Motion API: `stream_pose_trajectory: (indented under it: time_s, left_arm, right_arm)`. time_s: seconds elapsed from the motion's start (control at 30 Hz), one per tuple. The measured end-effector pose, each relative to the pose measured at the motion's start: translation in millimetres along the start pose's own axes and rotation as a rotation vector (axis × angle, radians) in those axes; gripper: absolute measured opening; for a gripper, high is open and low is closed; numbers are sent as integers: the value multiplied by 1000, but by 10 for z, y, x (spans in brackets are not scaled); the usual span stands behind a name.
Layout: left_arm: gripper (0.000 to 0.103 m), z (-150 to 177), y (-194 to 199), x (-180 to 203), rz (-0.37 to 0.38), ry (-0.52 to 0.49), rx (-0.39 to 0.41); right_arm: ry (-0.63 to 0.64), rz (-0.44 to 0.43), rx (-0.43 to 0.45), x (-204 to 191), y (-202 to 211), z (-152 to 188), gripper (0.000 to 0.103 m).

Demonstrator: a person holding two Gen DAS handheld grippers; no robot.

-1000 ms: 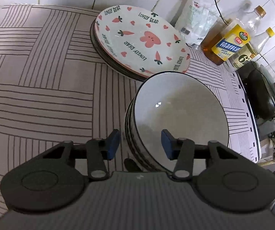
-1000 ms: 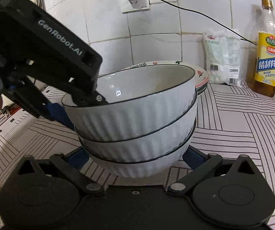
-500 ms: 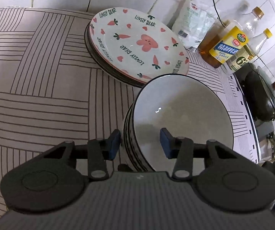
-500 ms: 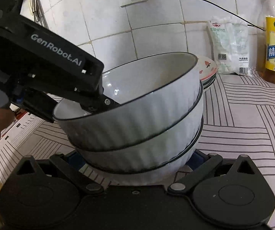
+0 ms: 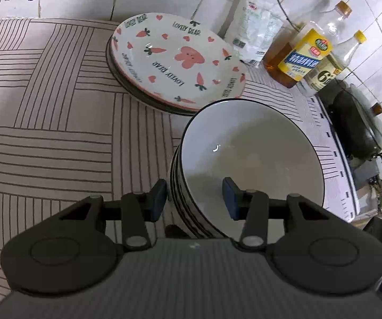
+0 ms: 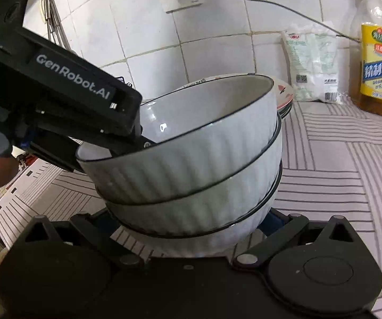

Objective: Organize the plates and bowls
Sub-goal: 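Close both grippers on the rim of the three-bowl stack and lift it, then carry the bowl stack with both grippers onto the bunny plate stack and lower it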

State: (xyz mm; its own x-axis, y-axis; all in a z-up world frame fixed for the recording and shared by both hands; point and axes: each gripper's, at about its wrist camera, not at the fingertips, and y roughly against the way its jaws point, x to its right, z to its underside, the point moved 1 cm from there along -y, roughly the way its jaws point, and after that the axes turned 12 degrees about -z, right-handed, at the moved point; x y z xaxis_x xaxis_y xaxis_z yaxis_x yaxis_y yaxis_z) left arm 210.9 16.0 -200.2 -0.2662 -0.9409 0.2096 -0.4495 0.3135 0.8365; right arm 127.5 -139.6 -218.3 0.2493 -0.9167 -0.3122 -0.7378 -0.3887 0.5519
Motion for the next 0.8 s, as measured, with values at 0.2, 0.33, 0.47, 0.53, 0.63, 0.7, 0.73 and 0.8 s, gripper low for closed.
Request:
stream_pose_trajectory:
  time_s: [0.2,0.33,0.47,0.53,0.63,0.7,0.73,0.8]
  left_arm:
    - [44,-150,292,150,-1,-30,56]
    - [44,-300,422,222,-8,-23,103]
    - [44,-450,426,271,-28,-22,129]
    - [44,-521,400,279,-45,-14,138]
    - [44,-626,346,305,-79,4,151]
    - [44,-712,296,316,-95,20,153]
    - [44,-753,270,311,-99,26,154]
    - [44,-839,208,299,-108,40,159]
  right_arm:
    - [12,6,31,-23,181,-255,103]
    - [49,6,46,-27,225,-477,103]
    - [66,-11,62,57,185,-651,103]
    - [82,-24,61,122,133,-725,103]
    - [95,-47,47,203,26,-838,103]
    - [106,-61,37,243,-51,-905,103]
    - [113,-70,32,269,-118,-953,103]
    - [127,-84,24,328,-199,-1018,103]
